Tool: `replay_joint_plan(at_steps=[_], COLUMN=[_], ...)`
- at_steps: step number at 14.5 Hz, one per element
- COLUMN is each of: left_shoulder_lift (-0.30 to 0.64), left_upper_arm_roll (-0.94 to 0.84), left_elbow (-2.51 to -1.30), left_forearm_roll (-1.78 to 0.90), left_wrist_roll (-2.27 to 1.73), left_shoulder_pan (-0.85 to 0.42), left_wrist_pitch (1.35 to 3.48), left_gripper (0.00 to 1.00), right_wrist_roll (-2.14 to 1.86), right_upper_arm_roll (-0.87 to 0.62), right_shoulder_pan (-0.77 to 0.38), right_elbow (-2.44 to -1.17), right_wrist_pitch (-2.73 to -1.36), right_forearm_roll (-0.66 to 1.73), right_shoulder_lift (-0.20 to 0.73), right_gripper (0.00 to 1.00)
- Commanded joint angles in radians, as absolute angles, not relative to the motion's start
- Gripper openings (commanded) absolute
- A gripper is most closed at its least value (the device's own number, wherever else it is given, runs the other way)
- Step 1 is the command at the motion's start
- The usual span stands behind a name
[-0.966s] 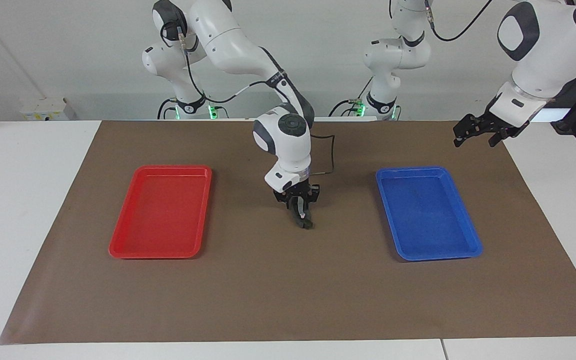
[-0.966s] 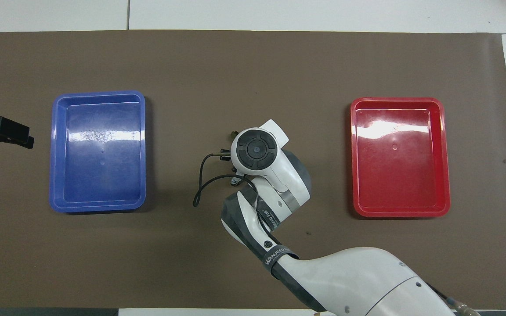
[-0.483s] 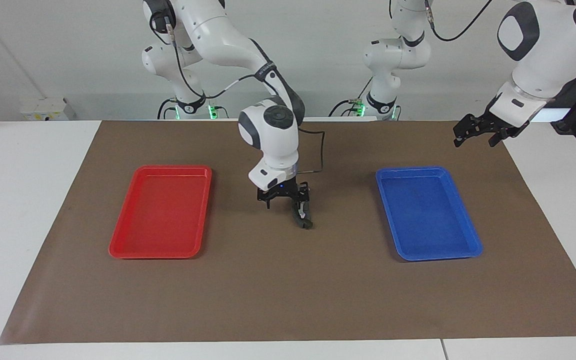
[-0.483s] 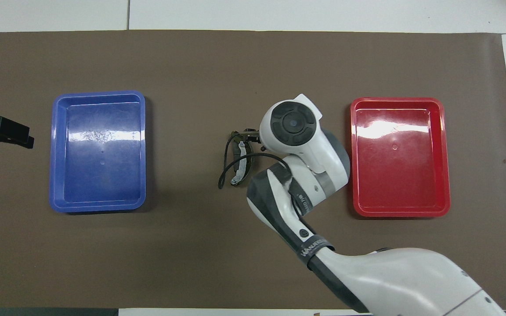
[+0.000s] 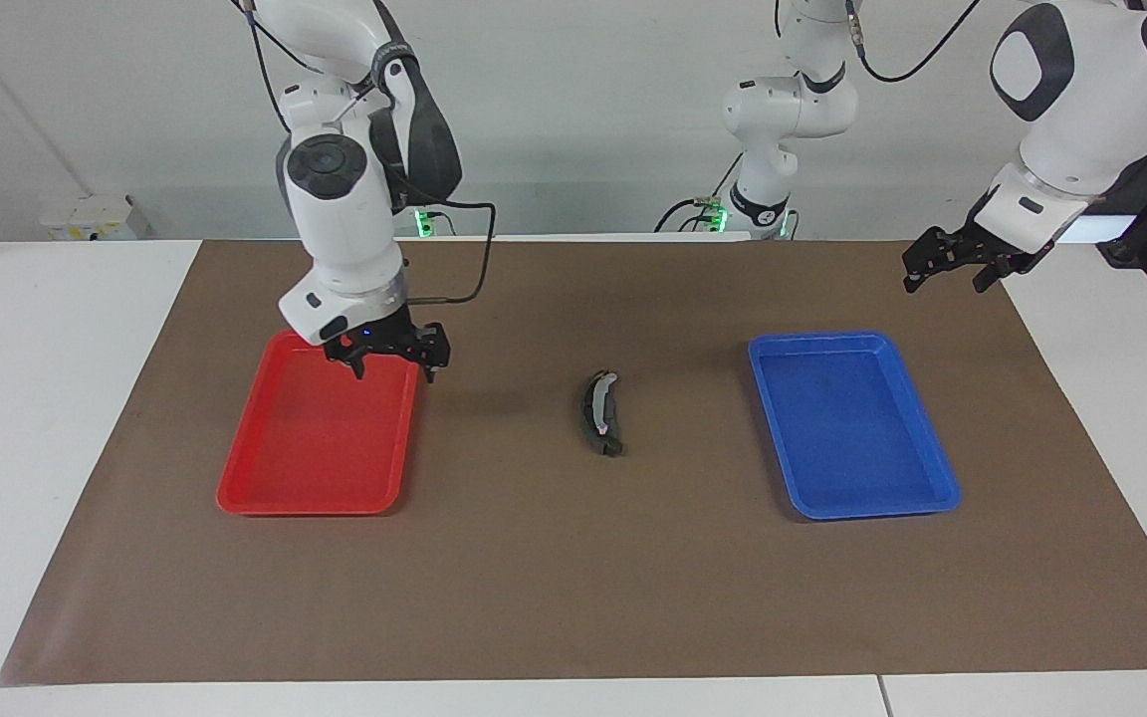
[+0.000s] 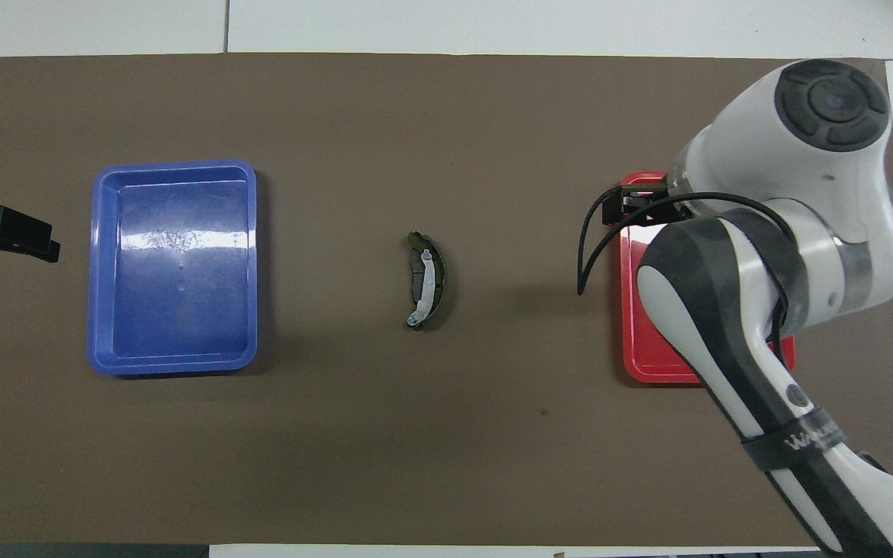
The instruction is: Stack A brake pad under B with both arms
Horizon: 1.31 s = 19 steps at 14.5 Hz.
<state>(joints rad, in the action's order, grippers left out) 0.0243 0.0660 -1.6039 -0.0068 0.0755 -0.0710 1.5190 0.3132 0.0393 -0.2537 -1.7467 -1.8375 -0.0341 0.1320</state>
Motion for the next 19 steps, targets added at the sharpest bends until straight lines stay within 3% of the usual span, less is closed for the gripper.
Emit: replay_joint_plan(at_steps=[1, 6, 10, 15, 17, 19], left_shoulder_lift=[0.023, 0.023, 0.023, 0.023, 0.023, 0.023], left_upper_arm_roll=[0.060, 0.058, 0.058, 0.058, 0.058, 0.058], left_elbow=[-1.601, -1.601, -1.601, -1.601, -1.601, -1.601], left_forearm_roll=[-0.018, -0.018, -0.018, -0.018, -0.018, -0.018], left_wrist_roll=[0.091, 0.091, 0.091, 0.091, 0.091, 0.091], left_shoulder_pan=[-0.057, -0.057, -0.057, -0.057, -0.057, -0.057], left_wrist_pitch=[1.505, 1.505, 1.505, 1.505, 1.505, 1.505], left_gripper=[1.00, 1.00, 1.00, 1.00, 1.00, 1.00], right_wrist_roll=[0.247, 0.105, 0.100, 0.098, 0.100, 0.107], right_upper_arm_roll=[0.023, 0.021, 0.026, 0.031, 0.031, 0.028], right_shoulder_pan=[-0.177, -0.019, -0.012, 0.026, 0.026, 0.009], right_elbow=[-1.787, -1.786, -1.749, -1.475, -1.491, -1.587], right_wrist_pitch=[-1.754, -1.698, -1.697, -1.438, -1.443, -1.469], right_forearm_roll=[-0.043, -0.031, -0.031, -0.031, -0.028, -0.028], right_shoulder_lift=[0.065, 0.009, -0.060, 0.021, 0.022, -0.027], right_gripper=[1.00, 1.00, 1.00, 1.00, 1.00, 1.00])
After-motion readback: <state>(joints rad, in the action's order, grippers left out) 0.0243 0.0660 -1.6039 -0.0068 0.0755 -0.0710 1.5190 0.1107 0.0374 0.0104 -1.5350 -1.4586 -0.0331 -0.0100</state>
